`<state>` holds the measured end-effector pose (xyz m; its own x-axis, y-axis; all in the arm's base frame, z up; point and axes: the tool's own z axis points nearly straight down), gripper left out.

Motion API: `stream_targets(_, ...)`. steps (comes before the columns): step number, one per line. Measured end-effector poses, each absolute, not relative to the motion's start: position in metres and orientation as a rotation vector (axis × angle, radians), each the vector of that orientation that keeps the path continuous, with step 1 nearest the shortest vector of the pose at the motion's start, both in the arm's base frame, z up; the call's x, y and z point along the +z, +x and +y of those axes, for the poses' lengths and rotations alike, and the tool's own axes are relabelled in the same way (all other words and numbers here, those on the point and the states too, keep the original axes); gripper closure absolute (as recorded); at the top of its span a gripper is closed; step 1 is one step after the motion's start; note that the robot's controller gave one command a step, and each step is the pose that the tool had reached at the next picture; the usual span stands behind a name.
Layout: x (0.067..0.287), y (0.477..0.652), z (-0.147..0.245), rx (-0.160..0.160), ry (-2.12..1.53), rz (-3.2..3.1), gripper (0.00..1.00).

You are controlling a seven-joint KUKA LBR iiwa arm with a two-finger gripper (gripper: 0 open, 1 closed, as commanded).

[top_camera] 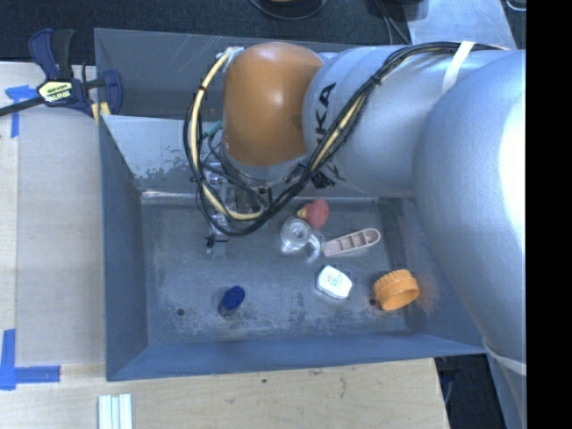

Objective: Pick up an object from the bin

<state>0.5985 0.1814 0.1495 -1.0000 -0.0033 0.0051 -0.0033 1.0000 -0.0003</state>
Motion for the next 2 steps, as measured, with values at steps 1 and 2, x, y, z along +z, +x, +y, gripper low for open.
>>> stream_targets(1,0.155,0.6,0.18,-0.001,-0.001,-3.144,0.0)
stream_targets(2,0.071,0.522,0.129,-0.001,0.119,-3.136,0.0)
